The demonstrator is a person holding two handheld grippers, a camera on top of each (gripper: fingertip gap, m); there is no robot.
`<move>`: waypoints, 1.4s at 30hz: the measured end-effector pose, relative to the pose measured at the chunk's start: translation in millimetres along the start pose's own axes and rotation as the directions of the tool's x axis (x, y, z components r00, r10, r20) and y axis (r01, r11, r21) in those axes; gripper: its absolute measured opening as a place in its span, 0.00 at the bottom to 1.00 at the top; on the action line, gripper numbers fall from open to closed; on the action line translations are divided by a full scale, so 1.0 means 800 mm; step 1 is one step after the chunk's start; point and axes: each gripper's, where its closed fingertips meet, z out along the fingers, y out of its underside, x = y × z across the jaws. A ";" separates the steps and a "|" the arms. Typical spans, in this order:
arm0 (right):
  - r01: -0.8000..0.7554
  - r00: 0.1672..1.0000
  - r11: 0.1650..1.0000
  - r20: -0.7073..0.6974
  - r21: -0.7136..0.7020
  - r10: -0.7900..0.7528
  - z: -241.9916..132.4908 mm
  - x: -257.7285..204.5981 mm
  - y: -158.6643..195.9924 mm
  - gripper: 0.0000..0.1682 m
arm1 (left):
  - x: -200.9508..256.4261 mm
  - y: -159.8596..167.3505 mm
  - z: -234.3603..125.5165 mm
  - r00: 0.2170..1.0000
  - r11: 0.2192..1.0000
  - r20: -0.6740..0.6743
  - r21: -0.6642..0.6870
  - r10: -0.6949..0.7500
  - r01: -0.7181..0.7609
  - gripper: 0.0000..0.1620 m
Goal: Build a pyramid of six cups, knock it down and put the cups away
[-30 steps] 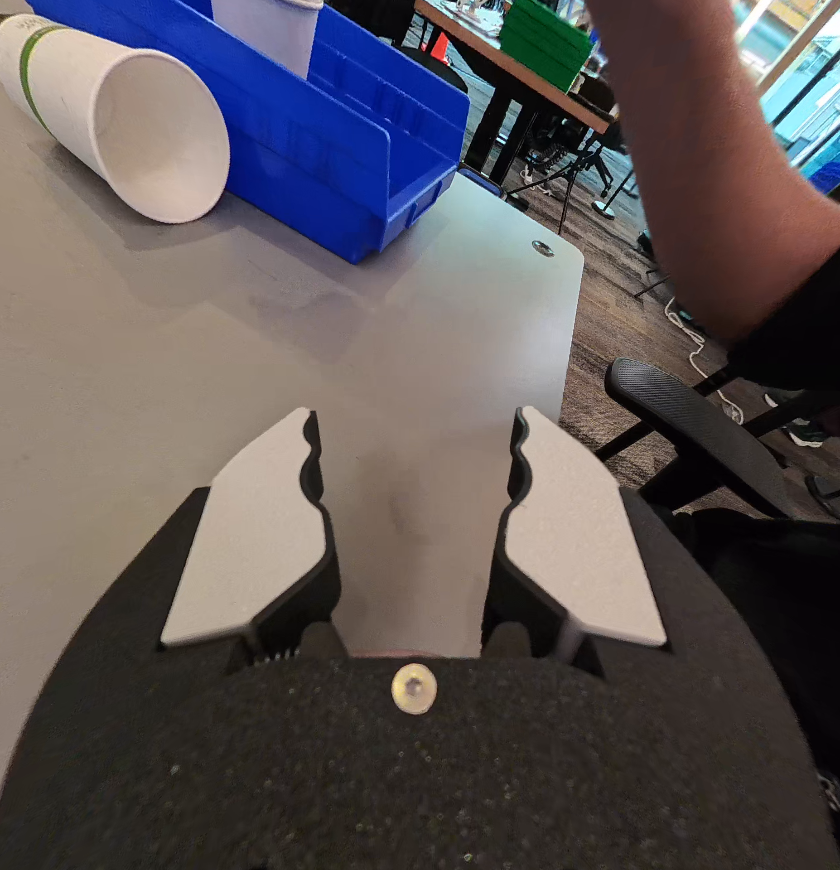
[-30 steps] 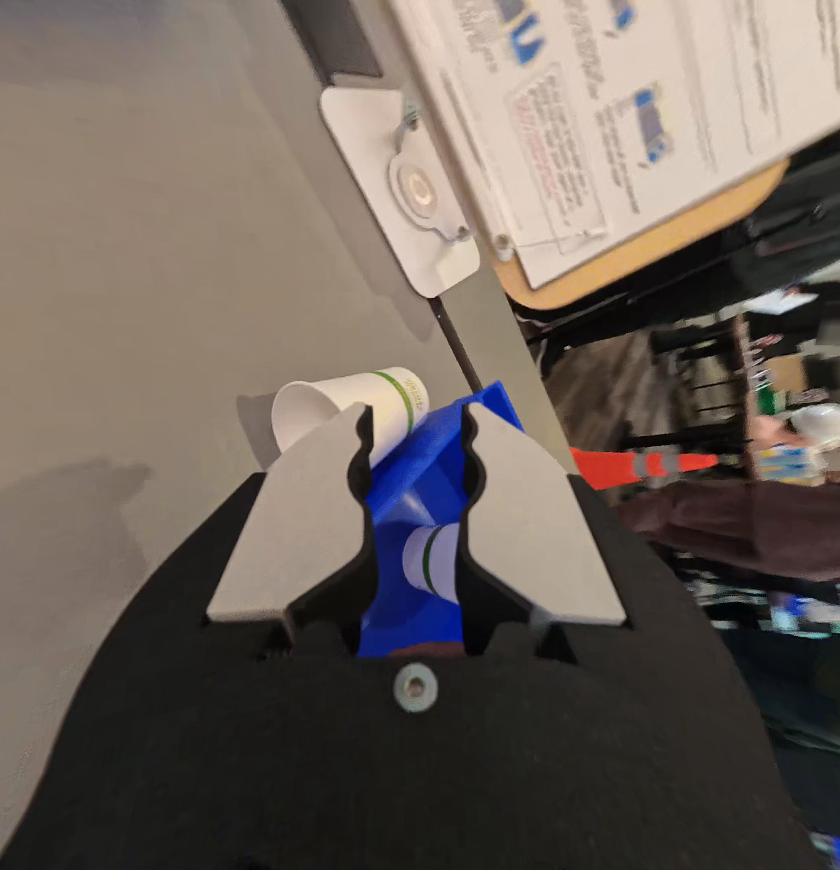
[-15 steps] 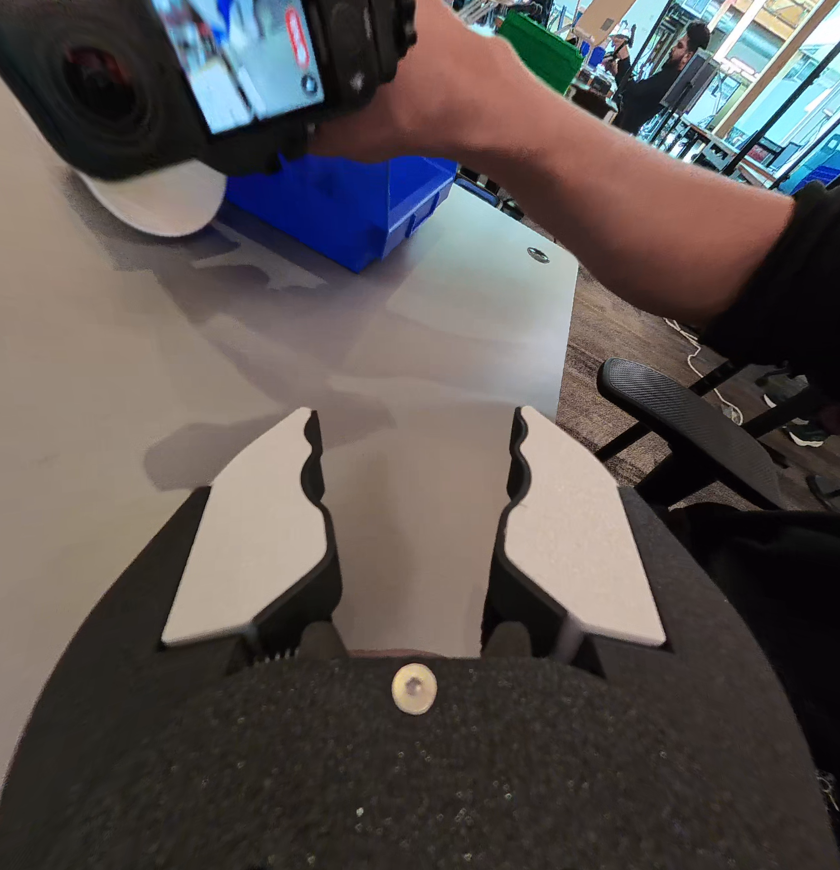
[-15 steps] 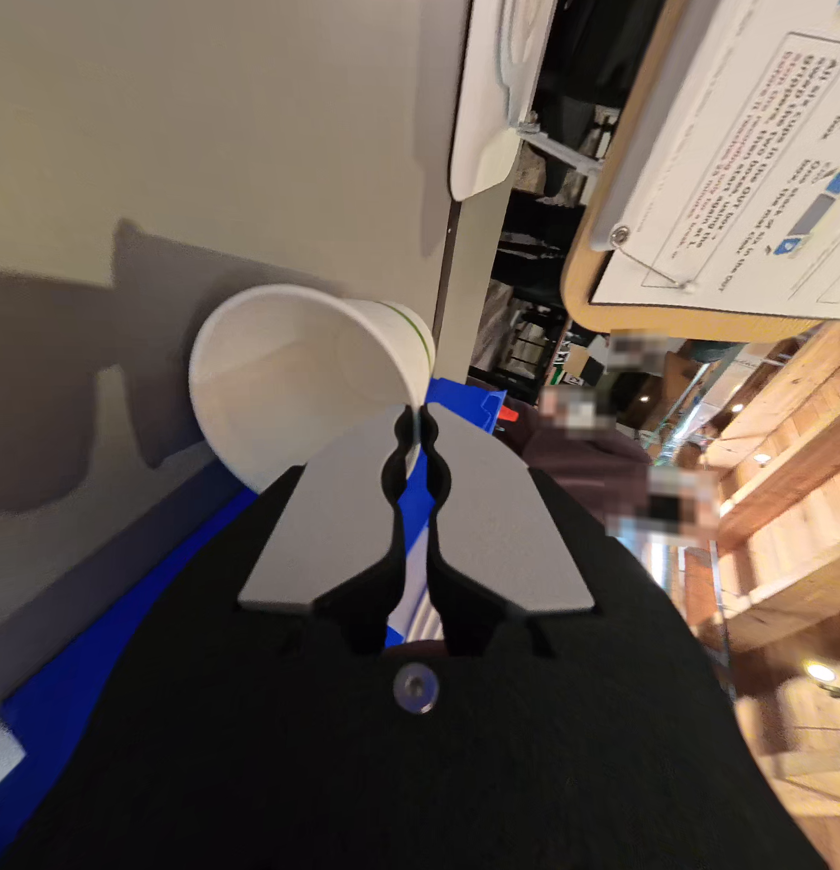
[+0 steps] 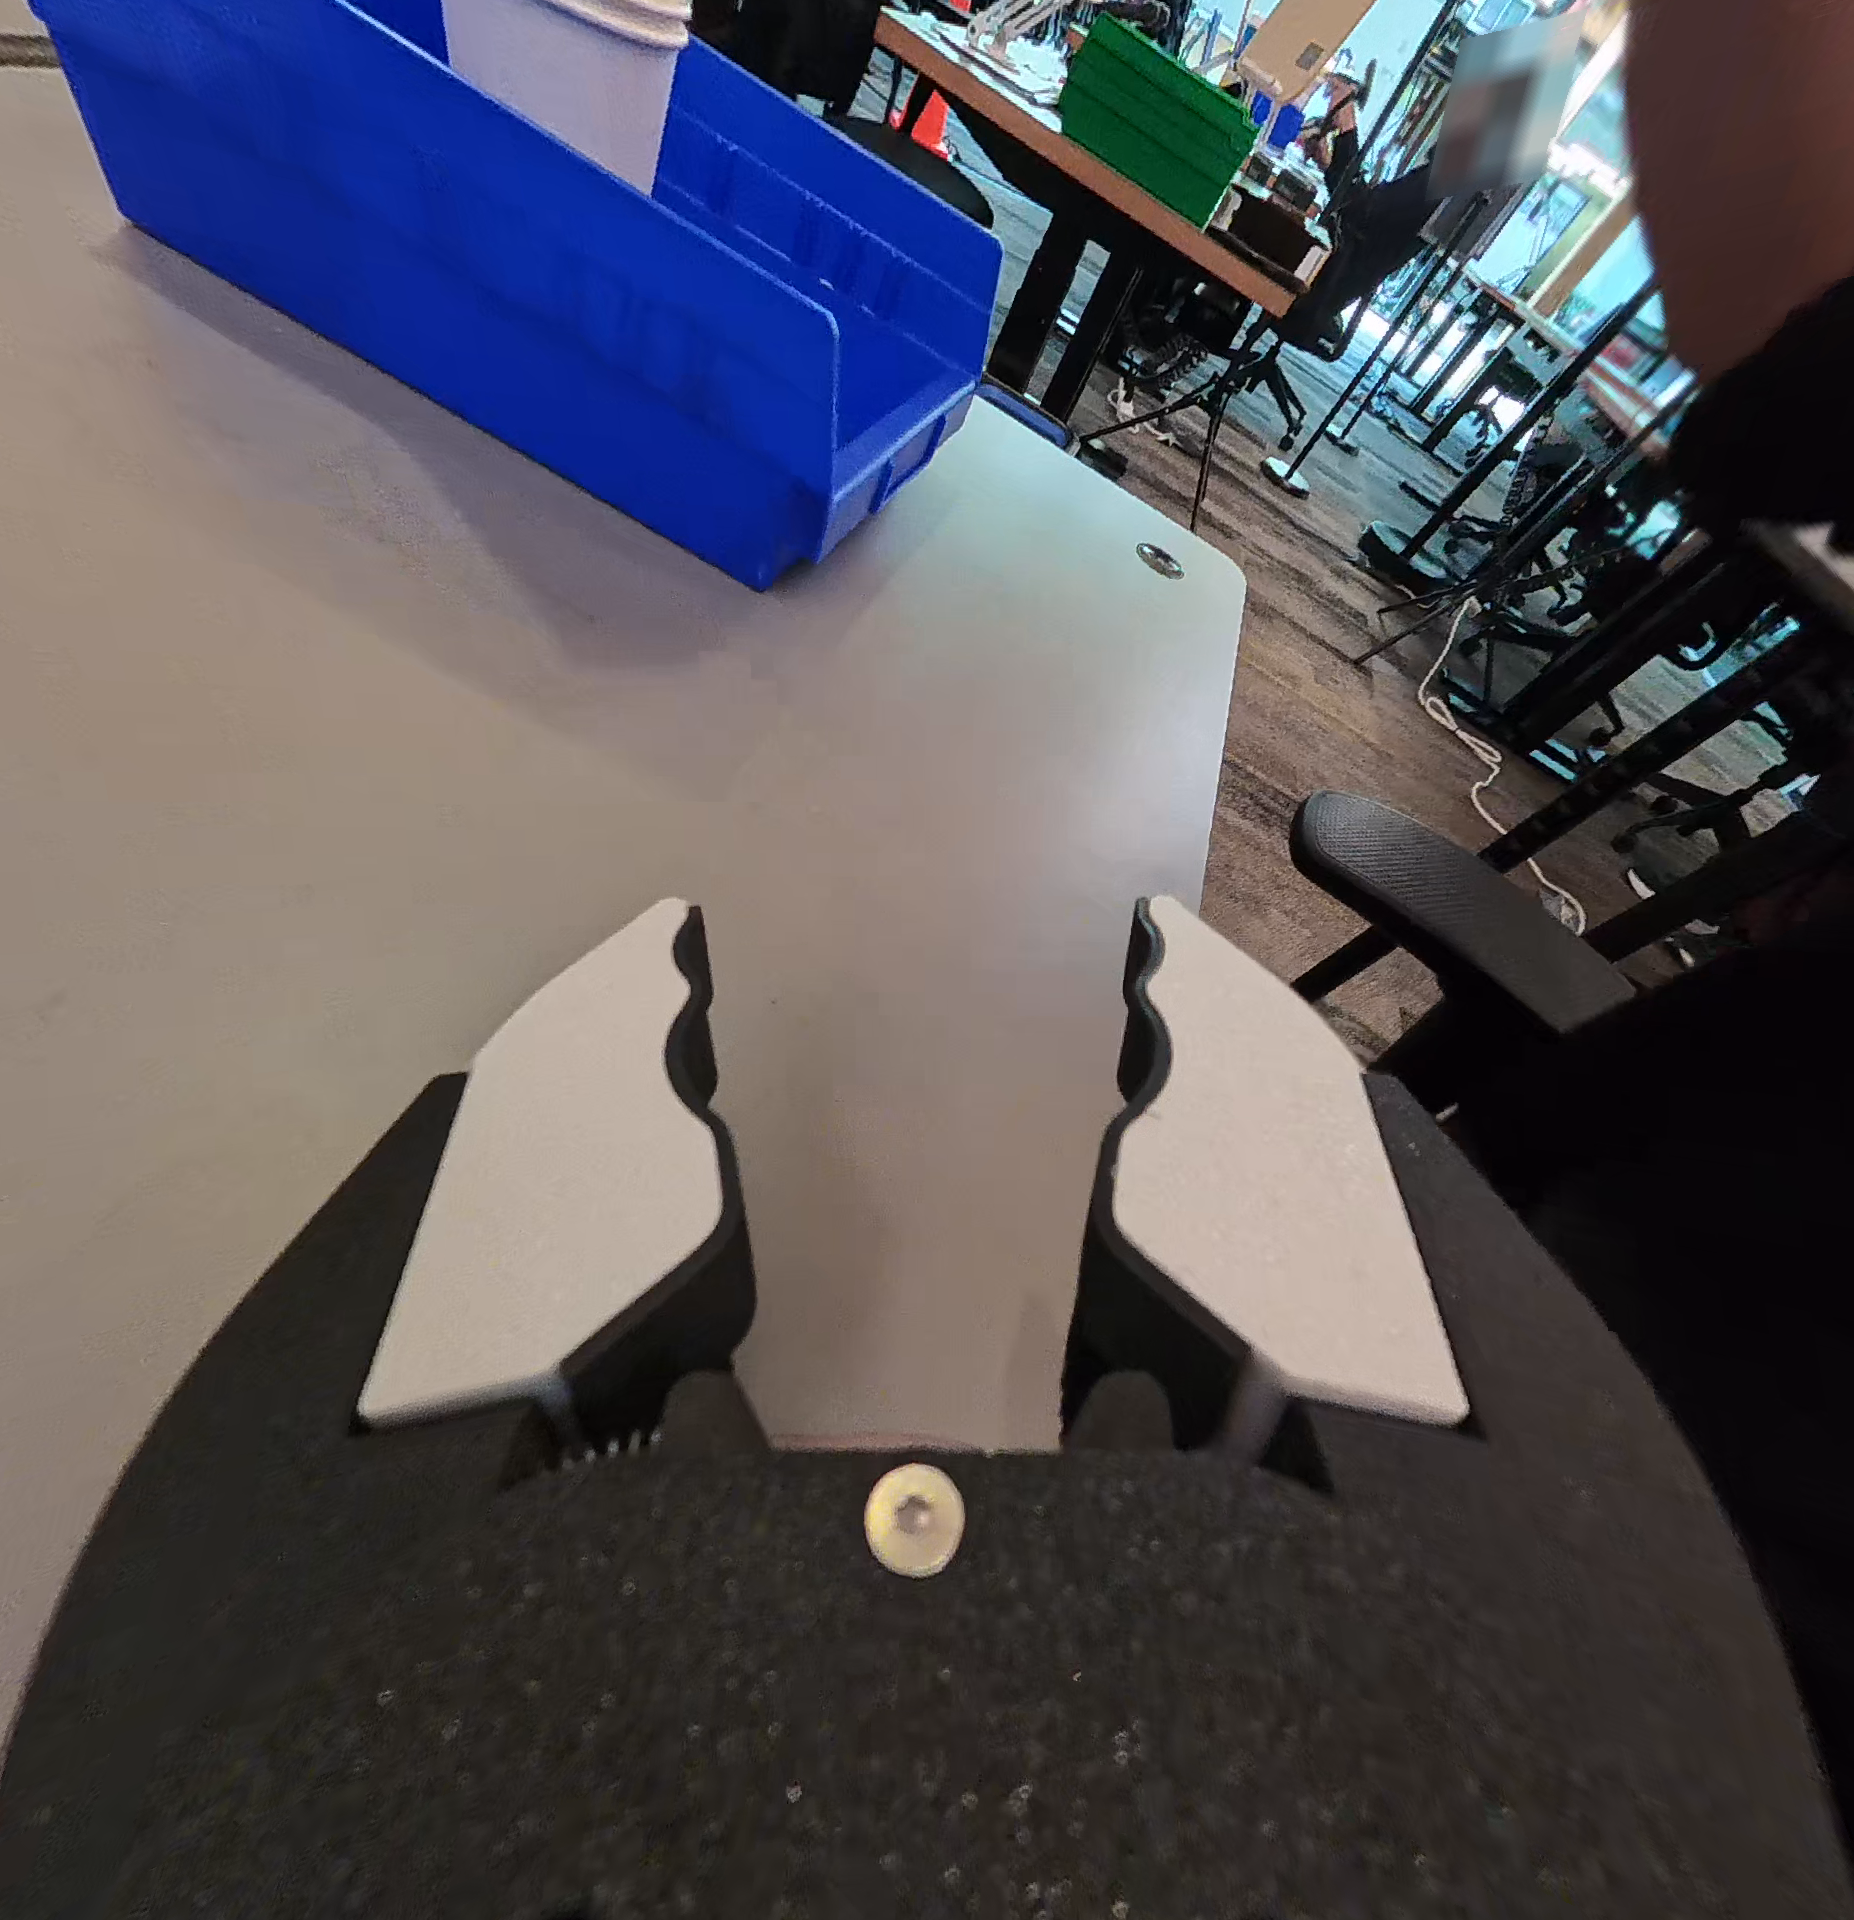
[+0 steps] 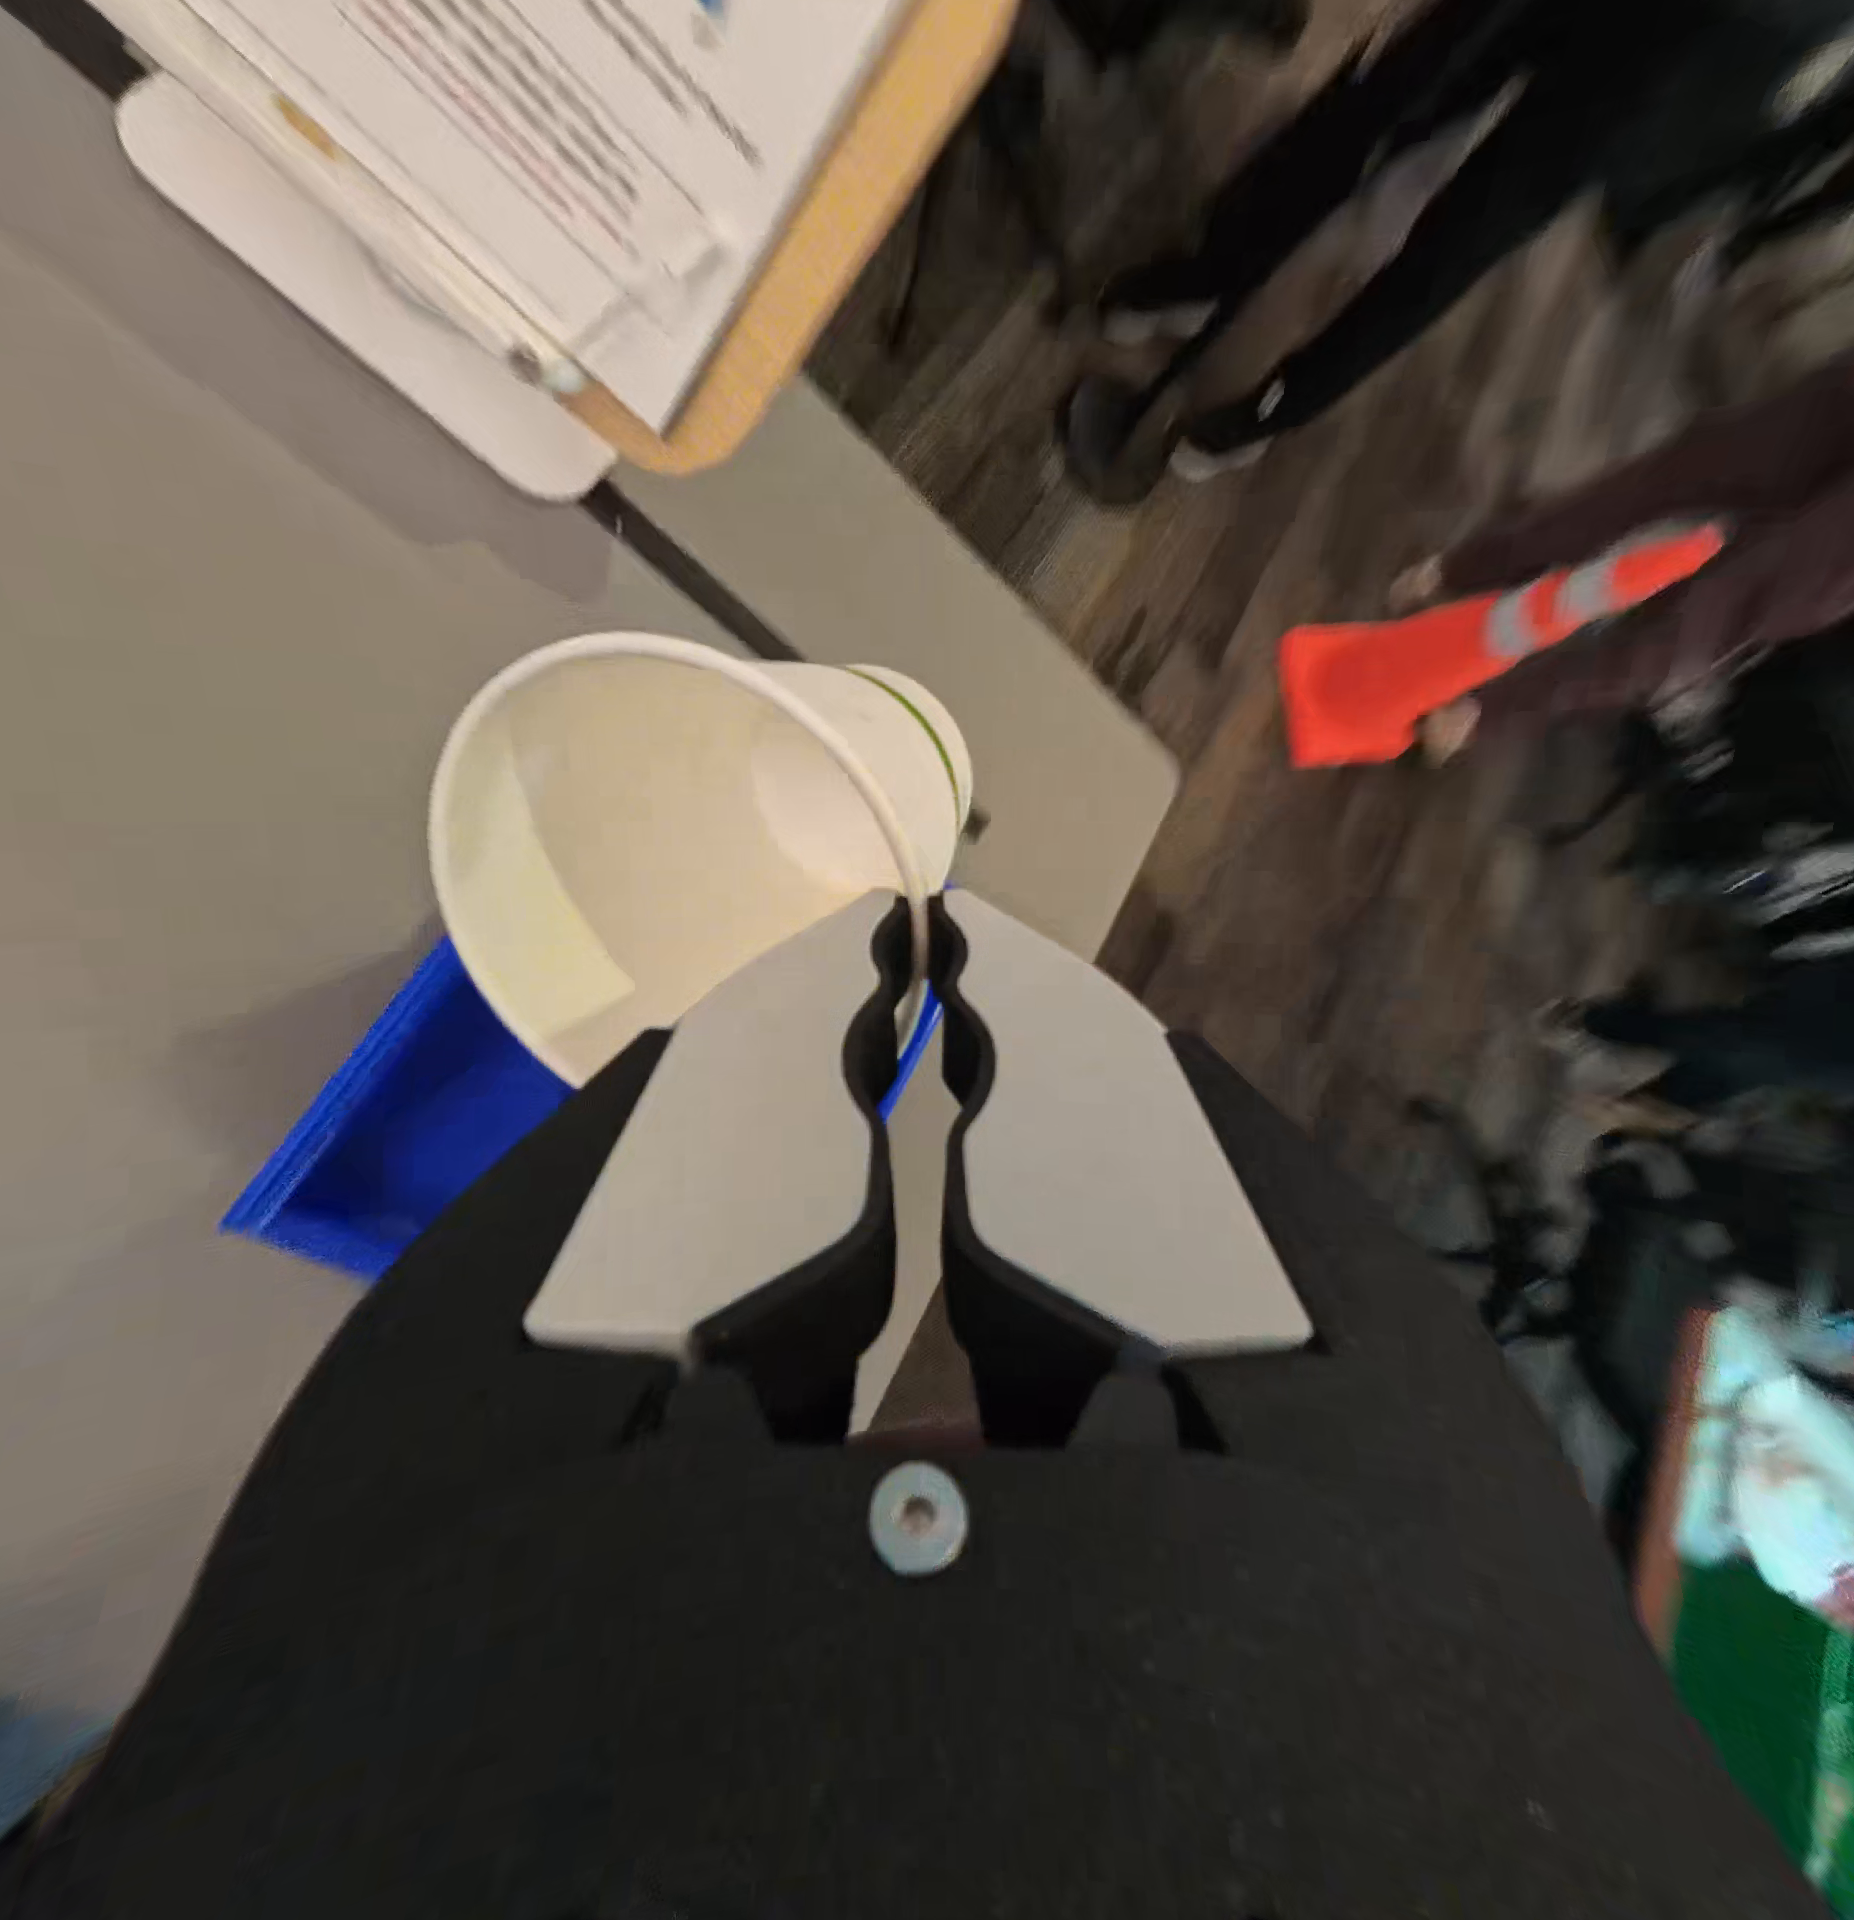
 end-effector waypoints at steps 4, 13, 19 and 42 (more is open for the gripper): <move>-0.161 0.965 0.954 0.163 -0.251 0.206 0.038 0.050 0.065 0.01 | -0.001 0.009 0.006 1.000 0.999 0.010 -0.032 0.016 -0.016 0.47; -0.204 0.832 0.862 0.382 -0.464 0.402 0.146 0.007 0.147 0.02 | -0.003 0.016 0.009 0.999 0.998 0.020 -0.059 0.031 -0.029 0.47; 0.003 0.958 0.906 0.260 -0.422 0.119 0.216 -0.002 0.178 0.15 | -0.005 0.024 0.012 0.998 0.995 0.031 -0.087 0.054 -0.051 0.47; -0.512 0.835 0.558 0.228 0.652 0.501 -0.023 -0.163 0.203 0.25 | -0.094 -0.075 -0.195 0.716 0.947 0.683 0.305 -0.146 -0.098 0.46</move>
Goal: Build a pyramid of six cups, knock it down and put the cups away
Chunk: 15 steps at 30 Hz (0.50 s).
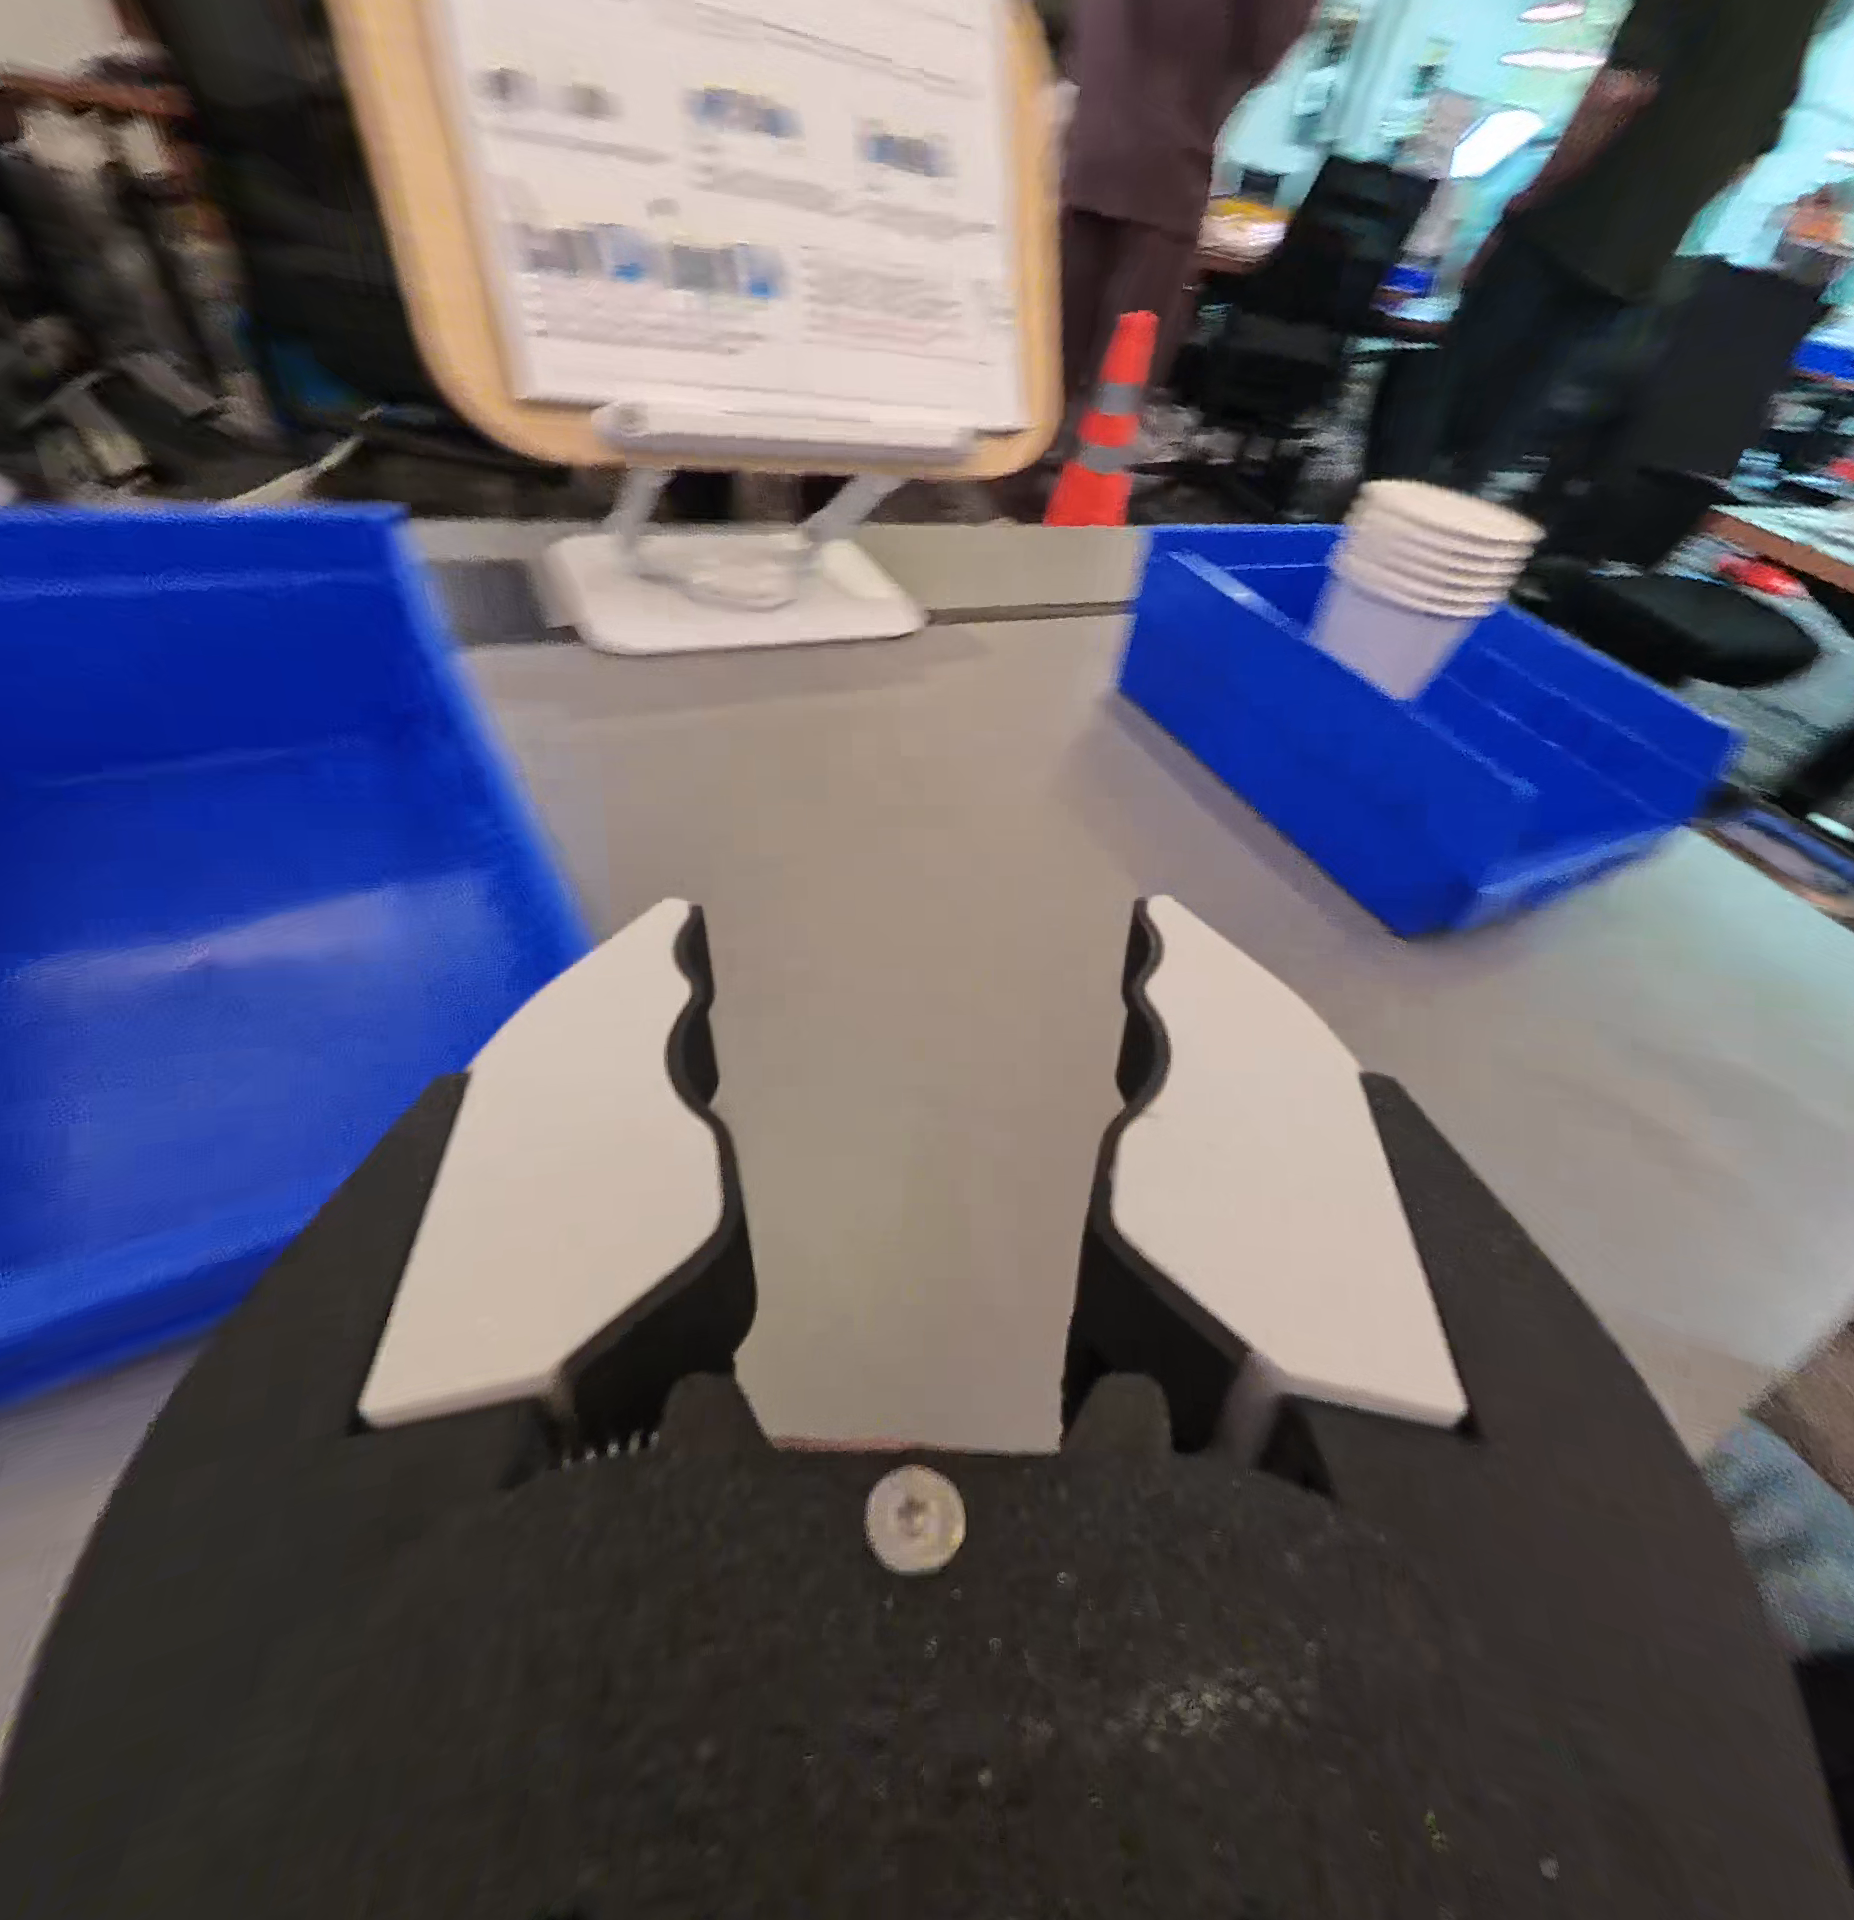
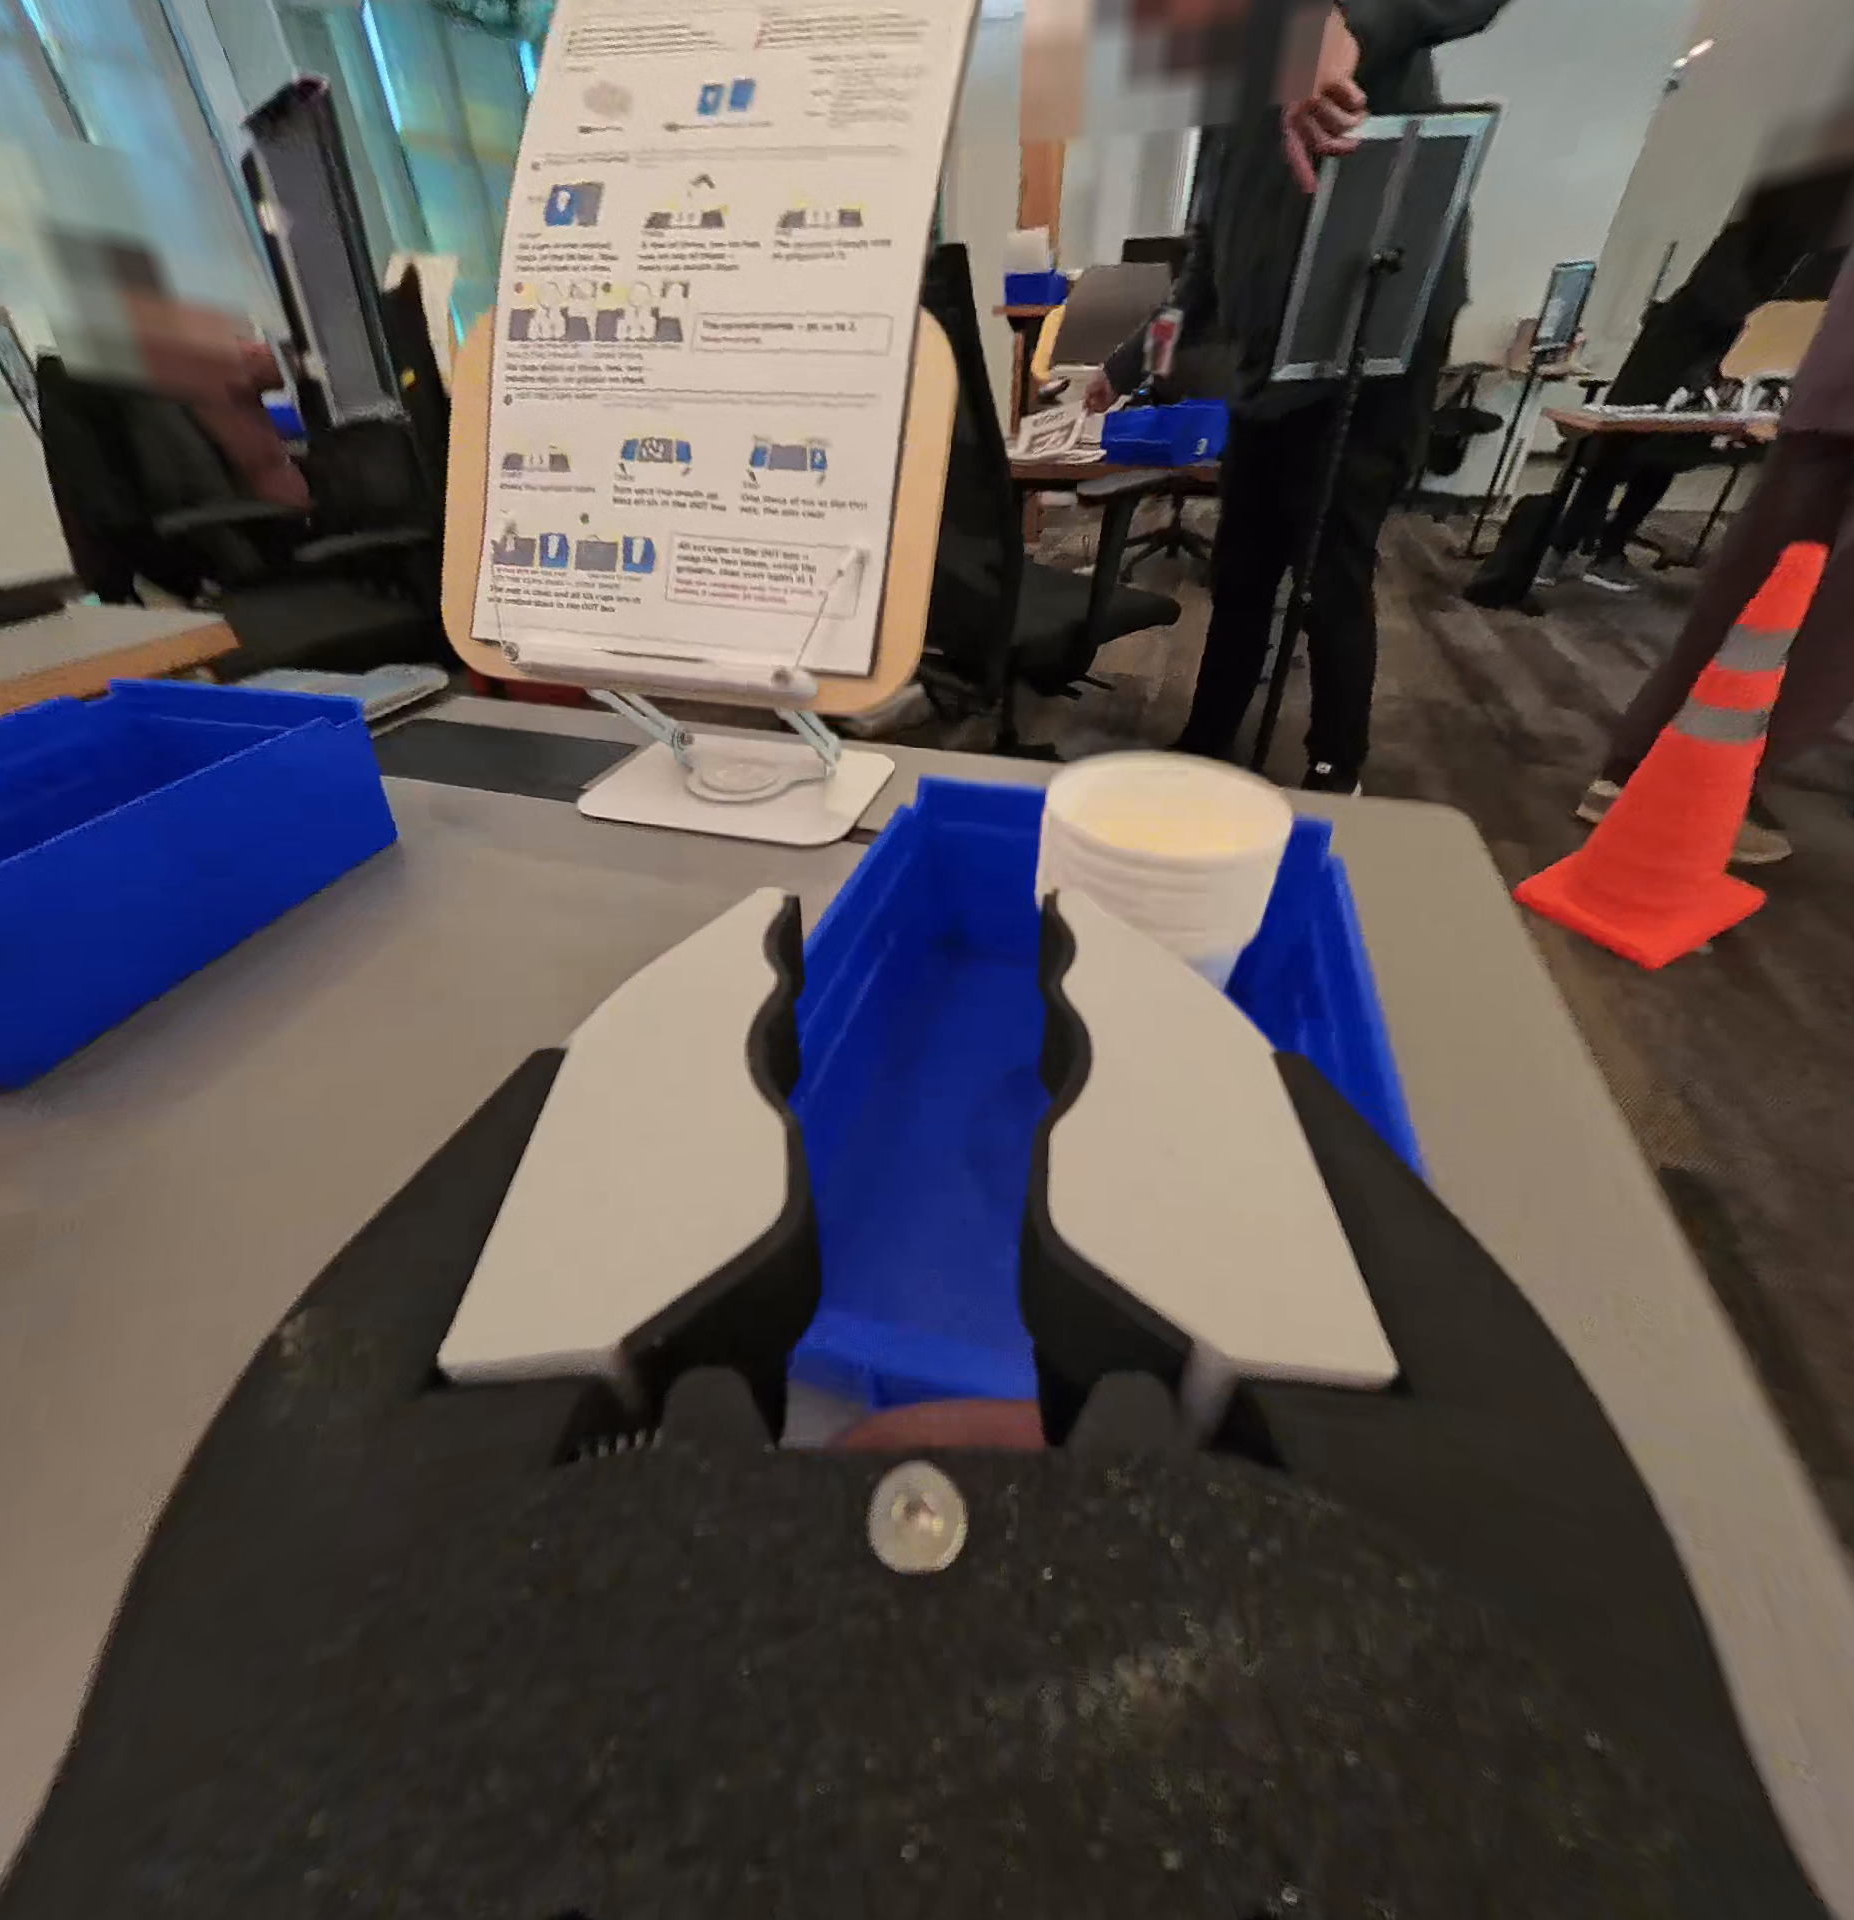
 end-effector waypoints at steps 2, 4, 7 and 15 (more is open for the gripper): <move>-0.039 0.999 0.999 -0.033 0.008 0.040 -0.011 0.000 0.049 0.25 | -0.041 0.018 -0.016 0.989 0.996 0.122 -0.029 -0.081 0.085 0.47; -0.023 0.997 0.999 -0.079 -0.038 0.020 -0.021 0.005 0.090 0.28 | -0.071 0.033 -0.028 0.973 0.993 0.201 -0.011 -0.110 0.114 0.48; -0.063 0.994 0.998 -0.096 -0.013 0.061 -0.041 0.000 0.112 0.28 | -0.111 0.064 -0.043 0.944 0.998 0.326 -0.004 -0.059 0.064 0.43; -0.052 0.994 0.995 -0.099 -0.084 0.044 -0.043 0.005 0.130 0.29 | -0.110 0.083 -0.035 0.962 0.995 0.262 -0.045 -0.072 0.086 0.44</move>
